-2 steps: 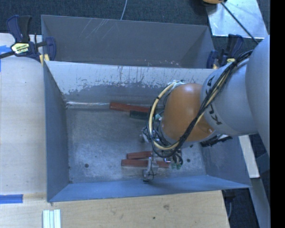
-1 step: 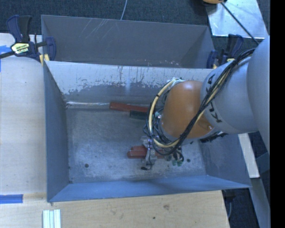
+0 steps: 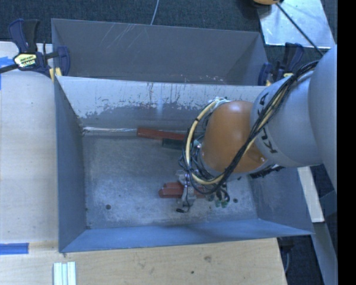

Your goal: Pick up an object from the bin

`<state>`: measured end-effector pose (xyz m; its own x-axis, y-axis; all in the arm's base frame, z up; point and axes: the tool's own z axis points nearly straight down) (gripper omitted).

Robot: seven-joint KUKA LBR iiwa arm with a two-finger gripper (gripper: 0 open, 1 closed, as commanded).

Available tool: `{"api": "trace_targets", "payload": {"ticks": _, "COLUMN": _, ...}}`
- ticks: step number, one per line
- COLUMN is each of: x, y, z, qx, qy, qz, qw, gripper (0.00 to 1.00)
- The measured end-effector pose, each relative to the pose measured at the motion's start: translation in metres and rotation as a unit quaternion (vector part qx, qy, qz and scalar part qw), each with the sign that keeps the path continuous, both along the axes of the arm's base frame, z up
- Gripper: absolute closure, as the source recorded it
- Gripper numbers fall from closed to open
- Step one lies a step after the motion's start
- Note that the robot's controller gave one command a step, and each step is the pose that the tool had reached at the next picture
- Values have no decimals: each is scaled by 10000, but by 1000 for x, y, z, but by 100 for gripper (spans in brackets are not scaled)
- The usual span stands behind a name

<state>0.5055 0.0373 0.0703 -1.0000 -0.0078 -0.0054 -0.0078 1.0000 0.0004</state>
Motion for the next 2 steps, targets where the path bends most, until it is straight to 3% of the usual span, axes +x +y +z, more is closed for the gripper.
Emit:
{"api": "trace_targets", "payload": {"ticks": 1, "x": -3, "y": 0, "z": 13, "qx": -4, "qy": 64, "qz": -1, "qw": 10000, "gripper": 100}}
{"api": "trace_targets", "payload": {"ticks": 2, "x": -2, "y": 0, "z": 35, "qx": -2, "qy": 41, "qz": -2, "qw": 10000, "gripper": 100}}
